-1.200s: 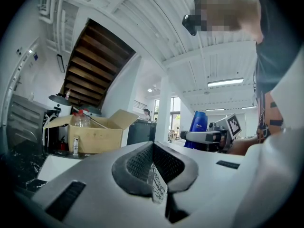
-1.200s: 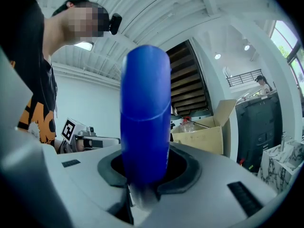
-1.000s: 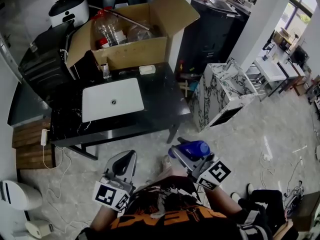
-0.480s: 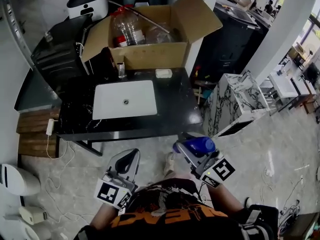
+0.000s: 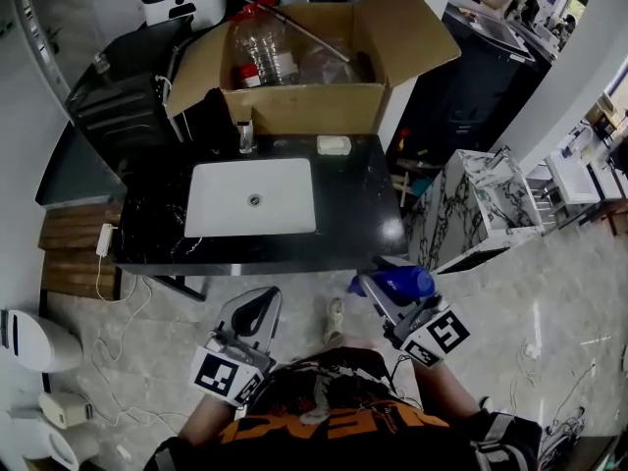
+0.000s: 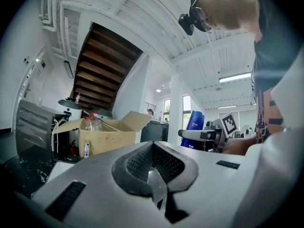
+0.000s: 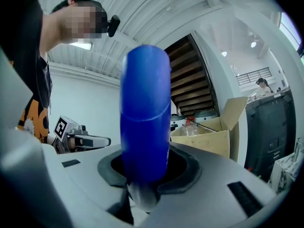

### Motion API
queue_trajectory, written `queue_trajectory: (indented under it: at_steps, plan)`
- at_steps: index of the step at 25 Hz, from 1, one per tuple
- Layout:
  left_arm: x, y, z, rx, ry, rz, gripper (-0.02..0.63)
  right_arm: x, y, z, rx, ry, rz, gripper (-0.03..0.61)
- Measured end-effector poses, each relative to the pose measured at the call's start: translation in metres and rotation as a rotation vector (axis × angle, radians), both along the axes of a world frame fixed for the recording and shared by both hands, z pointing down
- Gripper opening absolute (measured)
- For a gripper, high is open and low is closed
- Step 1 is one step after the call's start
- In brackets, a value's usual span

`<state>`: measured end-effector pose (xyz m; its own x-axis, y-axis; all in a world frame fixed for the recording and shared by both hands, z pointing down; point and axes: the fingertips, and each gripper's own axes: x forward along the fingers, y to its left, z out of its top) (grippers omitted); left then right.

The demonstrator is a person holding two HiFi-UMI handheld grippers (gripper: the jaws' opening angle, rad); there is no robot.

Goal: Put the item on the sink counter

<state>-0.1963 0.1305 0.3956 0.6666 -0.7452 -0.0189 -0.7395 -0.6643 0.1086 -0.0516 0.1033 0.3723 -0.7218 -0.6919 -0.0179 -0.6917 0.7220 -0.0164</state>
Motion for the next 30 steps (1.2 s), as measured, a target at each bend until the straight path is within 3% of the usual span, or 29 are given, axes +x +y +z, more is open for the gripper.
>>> queue_trajectory:
  at_steps: [30]
  plan:
    - [0.079,-0.195,0.003,-0.062,-0.054,-0.028,0.017,0.081,-0.211,0.020,-0.035,-0.023,0.003,0.137]
